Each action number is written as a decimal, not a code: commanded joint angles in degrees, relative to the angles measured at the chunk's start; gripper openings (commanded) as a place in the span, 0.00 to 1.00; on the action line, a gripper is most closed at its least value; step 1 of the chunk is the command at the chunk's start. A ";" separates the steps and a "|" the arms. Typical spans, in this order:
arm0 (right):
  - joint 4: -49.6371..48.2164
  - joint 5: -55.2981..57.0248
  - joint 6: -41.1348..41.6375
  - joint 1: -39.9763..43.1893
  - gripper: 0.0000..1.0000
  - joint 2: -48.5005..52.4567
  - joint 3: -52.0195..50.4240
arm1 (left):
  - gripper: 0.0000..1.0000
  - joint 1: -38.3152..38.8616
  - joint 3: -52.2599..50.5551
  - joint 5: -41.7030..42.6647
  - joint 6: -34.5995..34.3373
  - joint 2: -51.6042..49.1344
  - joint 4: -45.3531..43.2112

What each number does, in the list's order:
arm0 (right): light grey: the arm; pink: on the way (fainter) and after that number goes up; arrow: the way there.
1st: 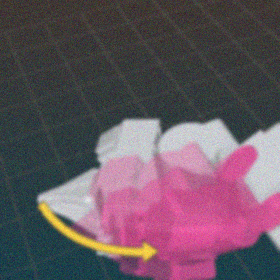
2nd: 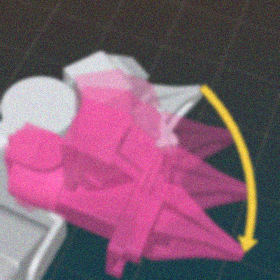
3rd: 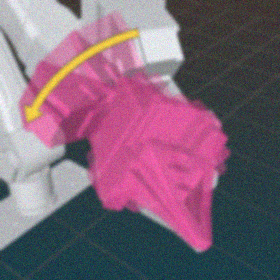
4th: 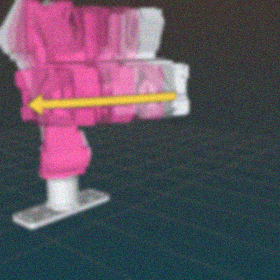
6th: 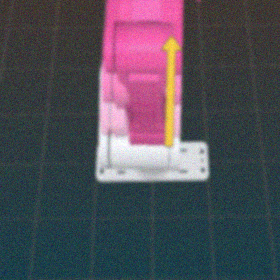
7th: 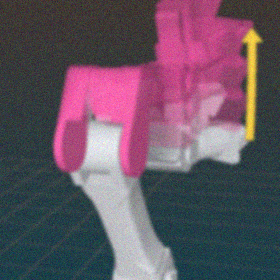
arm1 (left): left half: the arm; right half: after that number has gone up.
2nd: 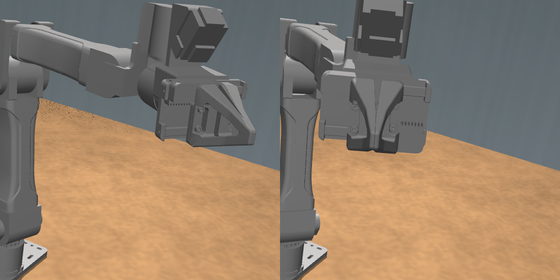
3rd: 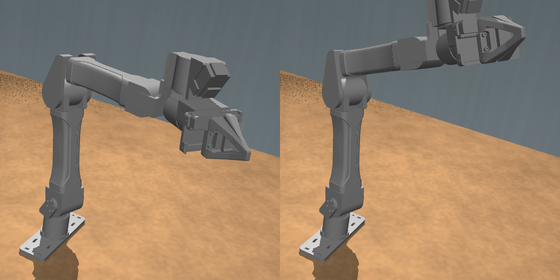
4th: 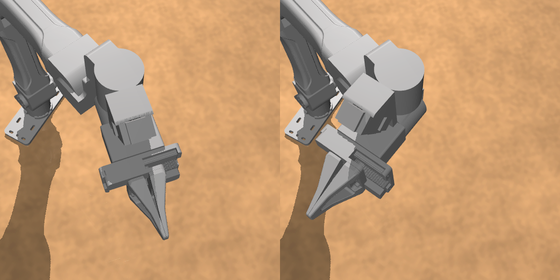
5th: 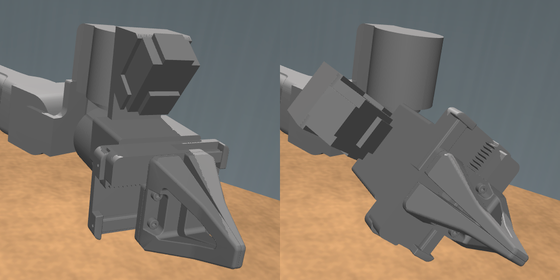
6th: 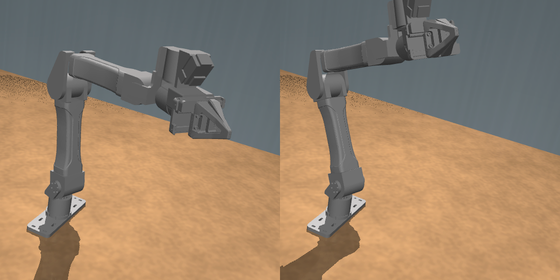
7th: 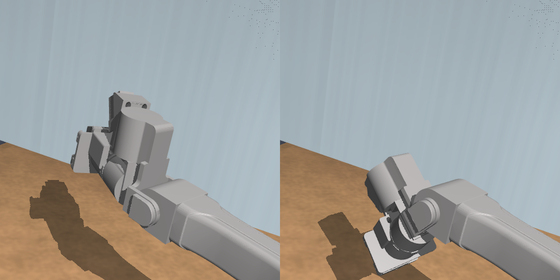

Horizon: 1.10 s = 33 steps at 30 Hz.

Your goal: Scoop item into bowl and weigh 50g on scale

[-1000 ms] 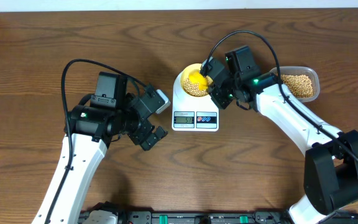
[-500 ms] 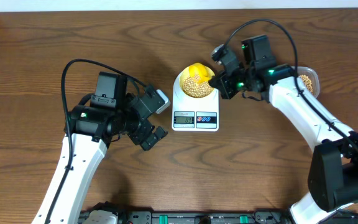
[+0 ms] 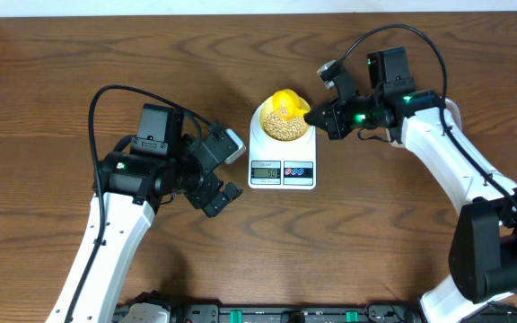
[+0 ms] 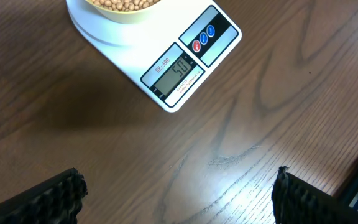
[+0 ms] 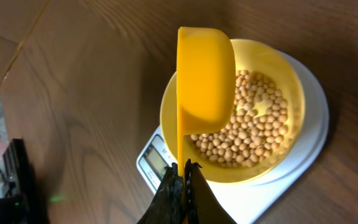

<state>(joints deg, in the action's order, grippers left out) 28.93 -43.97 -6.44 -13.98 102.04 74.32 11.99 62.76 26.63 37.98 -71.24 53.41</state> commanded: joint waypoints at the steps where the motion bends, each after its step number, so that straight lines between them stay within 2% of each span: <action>1: 0.70 -1.31 0.52 0.33 0.01 0.22 1.05 | 0.98 -0.31 1.05 0.09 0.96 0.17 0.11; 9: 0.68 -1.07 0.68 0.48 0.01 0.22 1.05 | 0.98 -0.31 1.05 0.09 0.96 0.17 0.11; 16: 0.20 -5.07 6.75 3.04 0.01 0.17 1.07 | 0.98 -0.31 1.05 0.09 0.96 0.17 0.11; 28: 3.41 -16.85 9.55 17.66 0.01 0.17 1.07 | 0.98 -0.31 1.05 0.09 0.96 0.17 0.11; 33: 11.52 -16.83 3.50 25.66 0.01 0.17 1.05 | 0.98 -0.31 1.05 0.09 0.96 0.17 0.11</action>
<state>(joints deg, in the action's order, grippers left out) 36.95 -58.24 1.78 7.11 102.04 74.35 11.99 62.76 26.63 37.98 -71.24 53.41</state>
